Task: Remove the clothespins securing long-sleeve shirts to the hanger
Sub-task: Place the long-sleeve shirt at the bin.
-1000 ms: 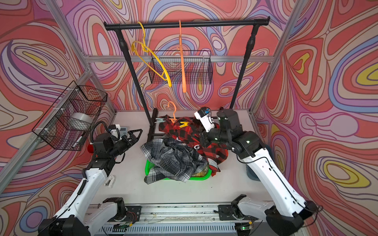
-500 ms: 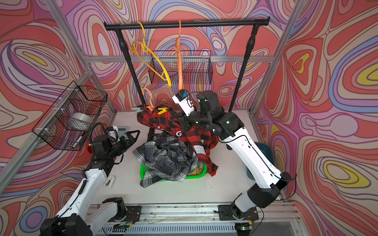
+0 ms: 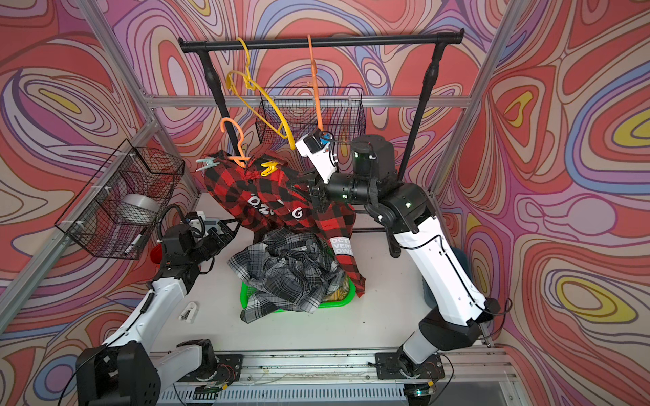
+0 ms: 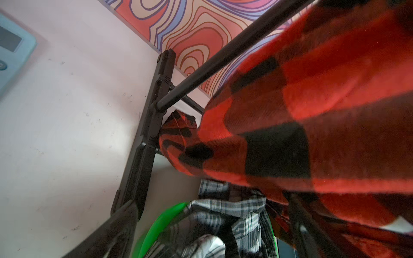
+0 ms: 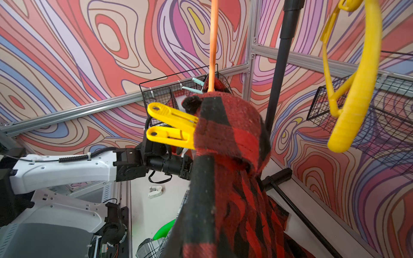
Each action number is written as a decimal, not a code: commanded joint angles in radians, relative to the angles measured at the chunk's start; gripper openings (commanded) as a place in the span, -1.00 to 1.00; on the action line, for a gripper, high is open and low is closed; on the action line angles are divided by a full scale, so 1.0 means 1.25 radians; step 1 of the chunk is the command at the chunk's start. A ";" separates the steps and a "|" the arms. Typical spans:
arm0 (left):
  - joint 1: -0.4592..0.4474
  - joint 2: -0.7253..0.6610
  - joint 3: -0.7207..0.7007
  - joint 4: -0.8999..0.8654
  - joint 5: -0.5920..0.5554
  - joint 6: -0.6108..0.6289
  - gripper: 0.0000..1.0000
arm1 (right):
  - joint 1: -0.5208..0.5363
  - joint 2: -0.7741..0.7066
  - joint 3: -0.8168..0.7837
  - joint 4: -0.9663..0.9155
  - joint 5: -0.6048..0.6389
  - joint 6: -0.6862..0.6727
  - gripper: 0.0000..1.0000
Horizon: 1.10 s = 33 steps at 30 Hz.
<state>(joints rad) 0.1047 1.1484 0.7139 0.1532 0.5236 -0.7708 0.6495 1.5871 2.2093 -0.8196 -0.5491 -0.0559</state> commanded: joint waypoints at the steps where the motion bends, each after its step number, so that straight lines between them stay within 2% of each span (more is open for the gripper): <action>1: 0.005 0.037 0.057 0.053 0.005 0.007 1.00 | 0.007 -0.004 0.035 0.090 -0.064 0.010 -1.00; 8: 0.005 0.132 0.106 0.151 0.061 -0.018 0.94 | 0.007 -0.004 0.062 0.119 -0.080 0.017 -1.00; 15: -0.007 0.172 0.123 0.354 0.192 -0.057 0.63 | 0.007 0.001 0.046 0.201 -0.087 0.046 -1.00; 18: -0.009 0.184 0.134 0.383 0.210 -0.060 0.30 | 0.008 0.020 0.069 0.219 -0.101 0.056 -1.00; 20: -0.010 0.197 0.150 0.405 0.221 -0.078 -0.08 | 0.007 0.039 0.096 0.222 -0.103 0.059 -1.00; 22: -0.021 0.214 0.172 0.453 0.235 -0.114 -0.66 | 0.007 0.056 0.119 0.234 -0.101 0.062 -1.00; 24: -0.039 0.227 0.204 0.474 0.249 -0.138 -0.97 | 0.007 0.065 0.125 0.253 -0.095 0.065 -1.00; 28: -0.085 0.226 0.273 0.448 0.270 -0.164 -1.00 | 0.007 0.080 0.130 0.298 -0.091 0.073 -1.00; 33: -0.123 0.170 0.292 0.363 0.260 -0.144 -1.00 | 0.007 0.086 0.103 0.402 -0.070 0.109 -1.00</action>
<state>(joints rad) -0.0353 1.4136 1.0496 0.6273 0.8204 -0.9443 0.6495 1.7008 2.3260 -0.5159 -0.6388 0.0452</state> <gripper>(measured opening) 0.048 0.151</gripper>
